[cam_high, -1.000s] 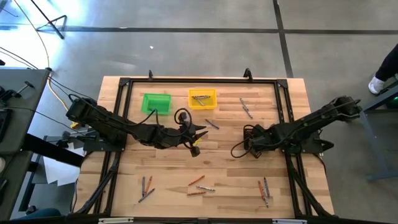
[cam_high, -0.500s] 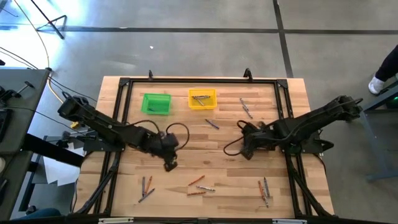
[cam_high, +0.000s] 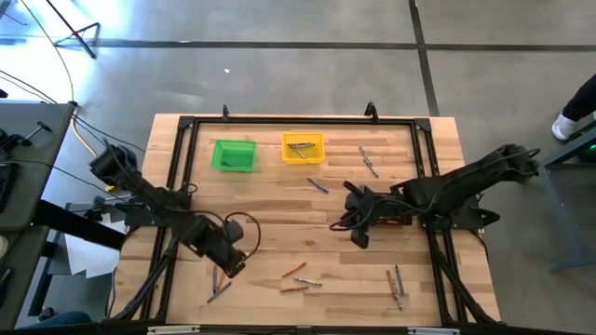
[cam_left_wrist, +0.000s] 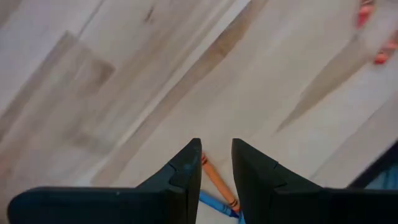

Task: Sort crayons
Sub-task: Put the blue crayon into the green bin

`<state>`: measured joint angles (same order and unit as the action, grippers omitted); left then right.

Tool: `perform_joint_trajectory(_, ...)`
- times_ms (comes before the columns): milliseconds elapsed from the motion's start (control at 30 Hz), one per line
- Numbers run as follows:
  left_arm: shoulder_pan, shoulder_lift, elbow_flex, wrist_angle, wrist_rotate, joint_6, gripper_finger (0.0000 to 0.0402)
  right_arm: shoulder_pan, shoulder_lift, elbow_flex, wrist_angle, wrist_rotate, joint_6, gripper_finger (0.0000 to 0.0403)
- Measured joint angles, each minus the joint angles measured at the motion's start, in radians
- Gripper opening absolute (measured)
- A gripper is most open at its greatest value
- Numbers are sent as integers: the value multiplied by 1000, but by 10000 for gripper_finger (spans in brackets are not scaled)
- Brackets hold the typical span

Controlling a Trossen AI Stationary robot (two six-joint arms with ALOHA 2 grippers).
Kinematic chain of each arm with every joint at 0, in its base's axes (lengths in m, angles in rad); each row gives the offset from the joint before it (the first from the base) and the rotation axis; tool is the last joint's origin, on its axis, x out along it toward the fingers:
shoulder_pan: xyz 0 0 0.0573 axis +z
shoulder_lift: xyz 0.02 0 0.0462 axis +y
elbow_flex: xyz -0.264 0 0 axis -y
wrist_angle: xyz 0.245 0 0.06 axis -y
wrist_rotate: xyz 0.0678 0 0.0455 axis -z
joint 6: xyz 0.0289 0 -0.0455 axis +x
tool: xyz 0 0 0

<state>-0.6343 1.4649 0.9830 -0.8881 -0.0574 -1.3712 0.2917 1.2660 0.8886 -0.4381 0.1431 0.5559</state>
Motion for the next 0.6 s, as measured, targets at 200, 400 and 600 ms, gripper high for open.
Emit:
perform_joint_trajectory(200,-47,71,0,18,37,-114,78,-33,56,-1,3,-5,-60,83)
perform_joint_trajectory(400,-81,118,0,43,93,-210,78,-77,86,-2,11,-5,-117,83)
perform_joint_trajectory(600,-124,142,0,44,106,-326,78,-115,86,-2,11,-5,-157,83)
